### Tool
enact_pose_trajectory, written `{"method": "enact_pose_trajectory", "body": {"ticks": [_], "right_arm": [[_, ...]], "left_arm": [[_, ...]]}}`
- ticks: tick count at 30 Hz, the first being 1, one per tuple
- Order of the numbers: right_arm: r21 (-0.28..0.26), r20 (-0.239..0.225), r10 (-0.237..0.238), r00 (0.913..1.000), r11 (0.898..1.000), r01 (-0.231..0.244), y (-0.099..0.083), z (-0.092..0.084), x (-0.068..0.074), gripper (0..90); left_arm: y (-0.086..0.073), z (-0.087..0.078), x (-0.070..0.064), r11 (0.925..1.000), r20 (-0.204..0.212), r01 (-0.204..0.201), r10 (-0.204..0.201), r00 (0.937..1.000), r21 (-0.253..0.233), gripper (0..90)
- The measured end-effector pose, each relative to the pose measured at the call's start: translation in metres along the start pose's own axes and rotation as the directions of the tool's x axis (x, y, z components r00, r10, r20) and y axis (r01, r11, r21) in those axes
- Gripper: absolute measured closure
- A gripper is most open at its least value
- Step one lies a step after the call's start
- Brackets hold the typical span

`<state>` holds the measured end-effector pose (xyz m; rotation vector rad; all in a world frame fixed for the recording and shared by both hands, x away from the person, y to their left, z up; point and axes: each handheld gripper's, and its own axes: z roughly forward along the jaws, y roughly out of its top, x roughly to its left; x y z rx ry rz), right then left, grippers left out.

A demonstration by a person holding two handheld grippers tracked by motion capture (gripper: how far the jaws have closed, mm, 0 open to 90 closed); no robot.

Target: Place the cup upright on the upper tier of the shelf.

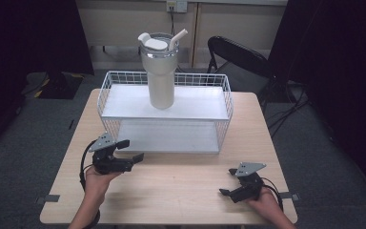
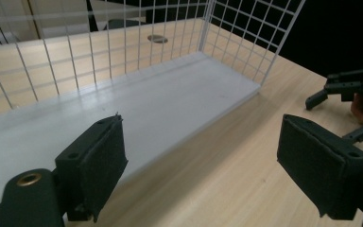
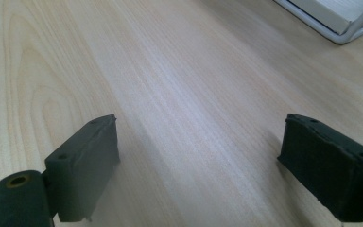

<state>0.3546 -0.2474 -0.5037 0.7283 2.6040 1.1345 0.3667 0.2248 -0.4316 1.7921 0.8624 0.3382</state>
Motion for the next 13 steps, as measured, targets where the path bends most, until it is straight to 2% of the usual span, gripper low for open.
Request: {"method": "enact_pose_trajectory", "body": {"ticks": [8,13], "right_arm": [[0.000,0.000,0.000,1.0000,1.000,0.000,0.000,0.000,0.000,11.7],[0.000,0.000,0.000,1.0000,1.000,0.000,0.000,0.000,0.000,11.7]], "left_arm": [[-0.025,0.003,0.002,0.9994,0.005,0.033,-0.033,0.9994,0.004,15.9],[-0.033,0.006,0.003,0.9989,0.000,0.032,-0.032,0.9995,0.034,15.7]]}}
